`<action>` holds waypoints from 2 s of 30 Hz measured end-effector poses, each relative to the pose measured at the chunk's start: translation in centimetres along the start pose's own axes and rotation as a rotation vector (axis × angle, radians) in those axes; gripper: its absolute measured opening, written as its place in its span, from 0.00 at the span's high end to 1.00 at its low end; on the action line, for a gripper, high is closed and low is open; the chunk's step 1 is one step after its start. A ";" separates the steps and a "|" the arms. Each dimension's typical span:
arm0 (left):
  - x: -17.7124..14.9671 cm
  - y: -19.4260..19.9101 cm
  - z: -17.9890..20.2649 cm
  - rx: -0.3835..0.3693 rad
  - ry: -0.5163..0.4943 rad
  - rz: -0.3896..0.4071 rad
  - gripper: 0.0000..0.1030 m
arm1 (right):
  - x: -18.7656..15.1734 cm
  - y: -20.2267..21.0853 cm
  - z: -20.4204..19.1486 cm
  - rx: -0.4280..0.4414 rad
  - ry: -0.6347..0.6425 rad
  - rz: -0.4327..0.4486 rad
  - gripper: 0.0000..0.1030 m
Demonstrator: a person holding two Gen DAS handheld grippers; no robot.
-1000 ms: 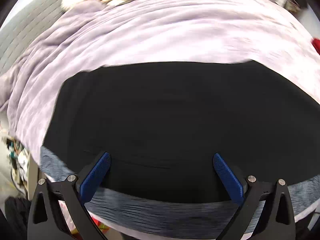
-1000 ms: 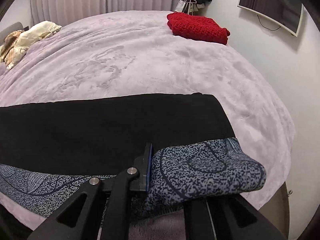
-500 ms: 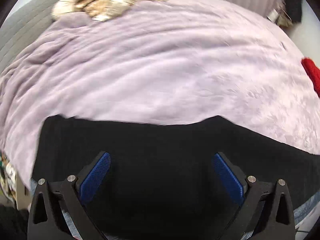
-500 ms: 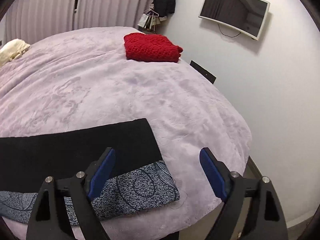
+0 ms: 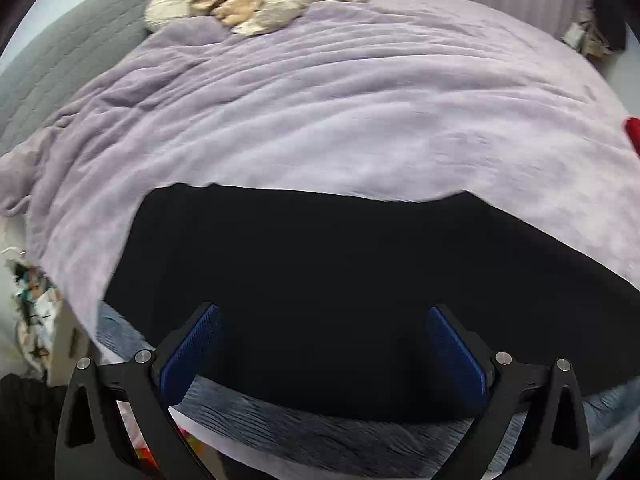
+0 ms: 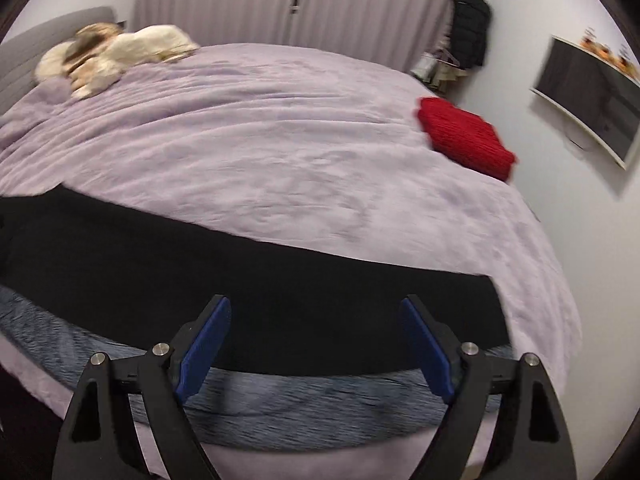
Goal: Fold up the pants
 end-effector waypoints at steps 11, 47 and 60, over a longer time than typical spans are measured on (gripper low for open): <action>-4.4 -2.0 5.9 -0.067 -0.227 -0.020 0.00 | -4.2 -3.4 0.2 0.069 0.062 -0.165 0.03; 9.2 -9.3 14.0 0.022 -0.187 -0.078 0.00 | 3.3 -9.1 -3.3 0.078 0.000 -0.114 0.01; 6.0 -6.2 13.3 -0.067 -0.083 -0.082 0.00 | -0.4 -6.2 12.3 -0.154 -0.289 -0.127 0.00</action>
Point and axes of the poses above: each gripper's, at about its wrist camera, not at the fingertips, and y roughly against the way its jaws point, z to its right, x to its top, the point moved 2 cm from there along -y, roughly the way its jaws point, and after that the axes turned 7 degrees about x, right-handed, at the moved point
